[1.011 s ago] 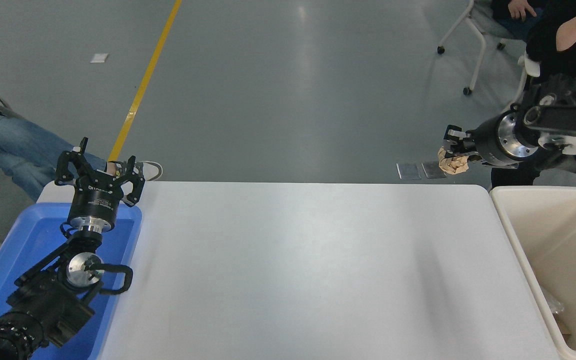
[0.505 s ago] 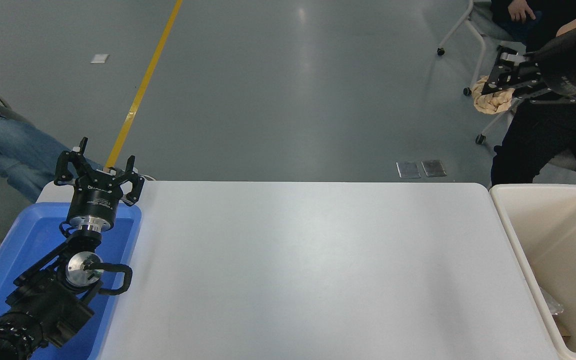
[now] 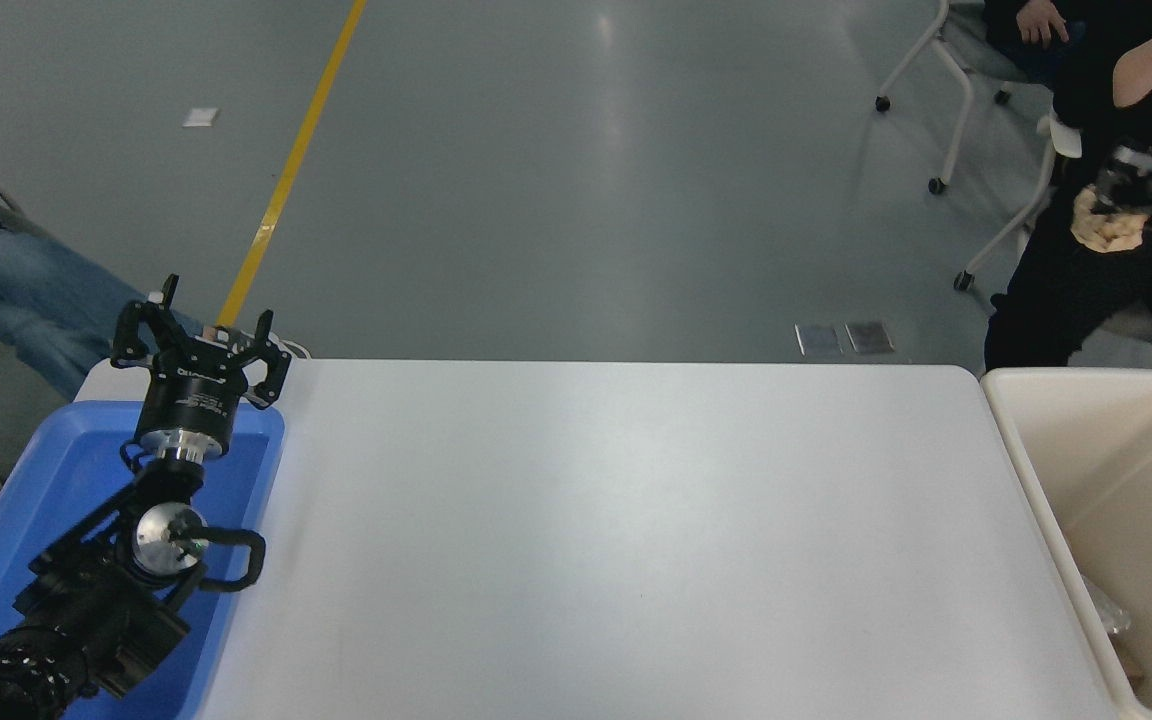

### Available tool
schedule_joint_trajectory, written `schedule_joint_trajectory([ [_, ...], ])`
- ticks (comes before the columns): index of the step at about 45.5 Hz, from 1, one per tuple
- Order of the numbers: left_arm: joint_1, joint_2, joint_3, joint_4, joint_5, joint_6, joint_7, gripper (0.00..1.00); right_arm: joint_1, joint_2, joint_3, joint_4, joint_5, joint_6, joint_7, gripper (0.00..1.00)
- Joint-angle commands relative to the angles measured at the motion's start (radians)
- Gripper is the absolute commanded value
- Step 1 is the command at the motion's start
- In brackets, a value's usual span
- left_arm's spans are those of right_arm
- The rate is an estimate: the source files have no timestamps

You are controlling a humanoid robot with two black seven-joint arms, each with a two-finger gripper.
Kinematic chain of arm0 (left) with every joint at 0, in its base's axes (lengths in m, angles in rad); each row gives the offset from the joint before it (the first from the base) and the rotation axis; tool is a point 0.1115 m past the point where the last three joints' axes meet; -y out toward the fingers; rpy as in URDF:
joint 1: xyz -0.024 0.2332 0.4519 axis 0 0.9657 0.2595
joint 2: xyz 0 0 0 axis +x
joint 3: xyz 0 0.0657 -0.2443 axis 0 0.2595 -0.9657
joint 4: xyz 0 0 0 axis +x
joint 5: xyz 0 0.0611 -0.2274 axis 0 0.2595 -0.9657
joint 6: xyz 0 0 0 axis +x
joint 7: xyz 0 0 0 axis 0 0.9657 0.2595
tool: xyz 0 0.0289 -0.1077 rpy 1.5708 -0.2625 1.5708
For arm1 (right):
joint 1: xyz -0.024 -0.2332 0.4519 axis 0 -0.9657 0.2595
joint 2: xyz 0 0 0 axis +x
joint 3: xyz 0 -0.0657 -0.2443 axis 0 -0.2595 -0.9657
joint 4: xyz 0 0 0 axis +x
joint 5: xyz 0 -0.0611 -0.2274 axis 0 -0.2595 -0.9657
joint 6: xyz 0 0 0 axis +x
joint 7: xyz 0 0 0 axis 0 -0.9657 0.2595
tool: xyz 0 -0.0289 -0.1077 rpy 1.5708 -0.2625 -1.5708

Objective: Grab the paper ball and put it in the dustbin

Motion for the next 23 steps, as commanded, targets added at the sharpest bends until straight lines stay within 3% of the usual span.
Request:
schedule_joint_trajectory([
  [1, 0.000, 0.000, 0.000, 0.000, 0.000, 0.000, 0.000, 0.99, -0.367, 0.032, 0.140, -0.300, 0.055, -0.112, 0.001, 0.14],
  [23, 0.000, 0.000, 0.000, 0.000, 0.000, 0.000, 0.000, 0.99, -0.817, 0.210, 0.481, -0.583, 0.110, -0.273, 0.004, 0.14],
])
